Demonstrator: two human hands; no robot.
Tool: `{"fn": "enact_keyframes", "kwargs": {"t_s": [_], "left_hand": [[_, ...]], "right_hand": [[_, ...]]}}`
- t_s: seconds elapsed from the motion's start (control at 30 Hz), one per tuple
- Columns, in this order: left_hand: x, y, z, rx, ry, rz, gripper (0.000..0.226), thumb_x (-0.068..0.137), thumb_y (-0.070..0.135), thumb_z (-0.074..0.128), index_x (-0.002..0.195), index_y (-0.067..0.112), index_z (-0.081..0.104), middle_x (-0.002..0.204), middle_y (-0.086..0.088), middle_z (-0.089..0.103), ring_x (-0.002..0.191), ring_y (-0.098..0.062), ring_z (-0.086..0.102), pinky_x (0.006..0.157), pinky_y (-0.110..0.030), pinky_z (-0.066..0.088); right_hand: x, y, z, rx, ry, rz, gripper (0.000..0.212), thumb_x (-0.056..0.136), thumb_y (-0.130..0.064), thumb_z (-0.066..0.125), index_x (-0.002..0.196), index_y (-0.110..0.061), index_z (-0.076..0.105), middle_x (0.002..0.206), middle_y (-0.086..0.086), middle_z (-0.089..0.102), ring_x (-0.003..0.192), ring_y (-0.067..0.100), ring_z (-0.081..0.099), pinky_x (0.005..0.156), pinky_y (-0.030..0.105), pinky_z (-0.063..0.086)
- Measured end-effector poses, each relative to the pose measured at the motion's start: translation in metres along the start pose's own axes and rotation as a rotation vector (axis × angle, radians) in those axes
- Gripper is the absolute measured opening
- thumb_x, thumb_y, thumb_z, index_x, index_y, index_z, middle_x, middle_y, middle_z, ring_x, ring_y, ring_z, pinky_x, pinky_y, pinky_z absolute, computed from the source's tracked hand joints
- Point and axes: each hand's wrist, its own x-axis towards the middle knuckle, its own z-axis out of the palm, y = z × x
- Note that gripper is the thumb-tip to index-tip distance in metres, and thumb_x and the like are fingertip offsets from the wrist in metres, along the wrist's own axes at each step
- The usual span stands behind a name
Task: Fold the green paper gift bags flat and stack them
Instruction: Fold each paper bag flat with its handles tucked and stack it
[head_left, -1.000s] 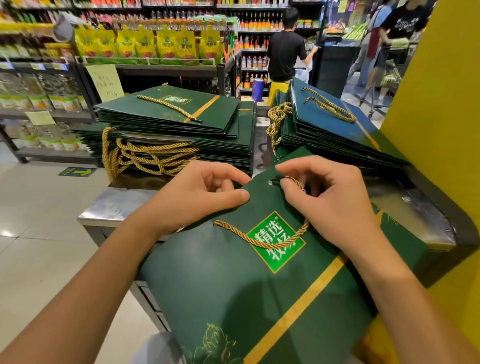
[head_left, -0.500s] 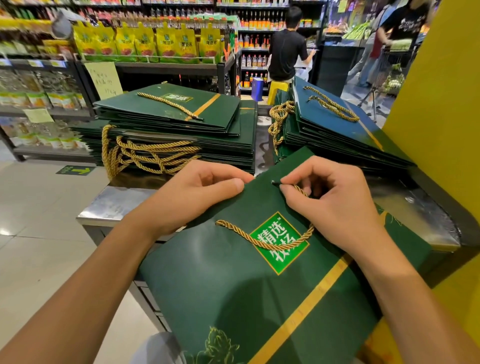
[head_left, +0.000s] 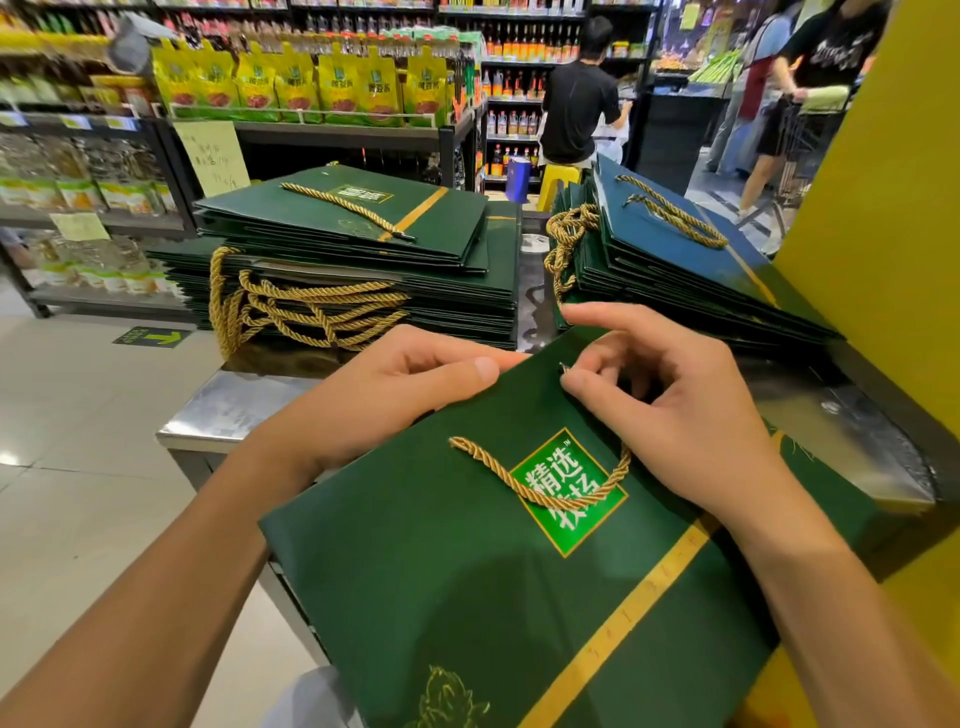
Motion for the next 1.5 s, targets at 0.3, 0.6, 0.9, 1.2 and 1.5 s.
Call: {"fn": "enact_keyframes", "kwargs": {"t_s": [0.3,0.6,0.9,1.2,1.5], "left_hand": [[-0.001,0.0,-0.003,0.064,-0.076,0.052,0.035,0.107,0.034,0.049,0.134,0.021,0.067,0.12,-0.031,0.067,0.112,-0.062,0.056,0.095,-0.079,0.04],[0.024,0.007,-0.009,0.23,0.027,0.143,0.016,0.097,0.013,0.064,0.113,0.014,0.069,0.08,-0.009,0.066,0.064,-0.026,0.057,0.061,-0.025,0.048],[0.041,0.009,0.011,0.363,0.058,0.312,0.021,0.093,0.009,0.07,0.111,0.019,0.077,0.091,-0.01,0.071,0.077,-0.043,0.063,0.072,-0.043,0.056],[0.042,0.006,0.01,0.36,0.066,0.277,0.007,0.1,0.009,0.06,0.101,0.011,0.067,0.072,0.001,0.065,0.065,-0.011,0.059,0.064,-0.02,0.048],[0.032,0.007,0.004,0.106,0.281,0.204,0.01,0.104,0.01,0.049,0.104,0.012,0.059,0.096,-0.006,0.061,0.089,-0.017,0.061,0.074,-0.028,0.056]], "right_hand": [[0.003,0.004,-0.001,-0.087,-0.047,-0.044,0.033,0.09,-0.003,0.071,0.114,-0.026,0.071,0.094,-0.004,0.058,0.093,0.018,0.06,0.077,0.021,0.045],[0.002,0.004,-0.004,-0.045,-0.045,-0.066,0.029,0.086,0.001,0.074,0.102,-0.022,0.069,0.094,-0.006,0.06,0.094,0.02,0.06,0.077,0.017,0.042],[0.001,0.006,-0.007,-0.001,-0.042,-0.099,0.027,0.084,-0.004,0.077,0.101,-0.023,0.069,0.093,-0.003,0.059,0.092,0.021,0.06,0.076,0.023,0.044],[0.002,0.005,-0.007,0.023,-0.051,-0.111,0.023,0.083,-0.01,0.078,0.102,-0.02,0.071,0.092,-0.003,0.059,0.09,0.02,0.06,0.076,0.02,0.043],[0.001,0.003,-0.006,0.049,-0.048,-0.077,0.027,0.084,-0.005,0.079,0.102,-0.023,0.071,0.091,-0.007,0.058,0.089,0.017,0.059,0.069,0.021,0.042]]}}
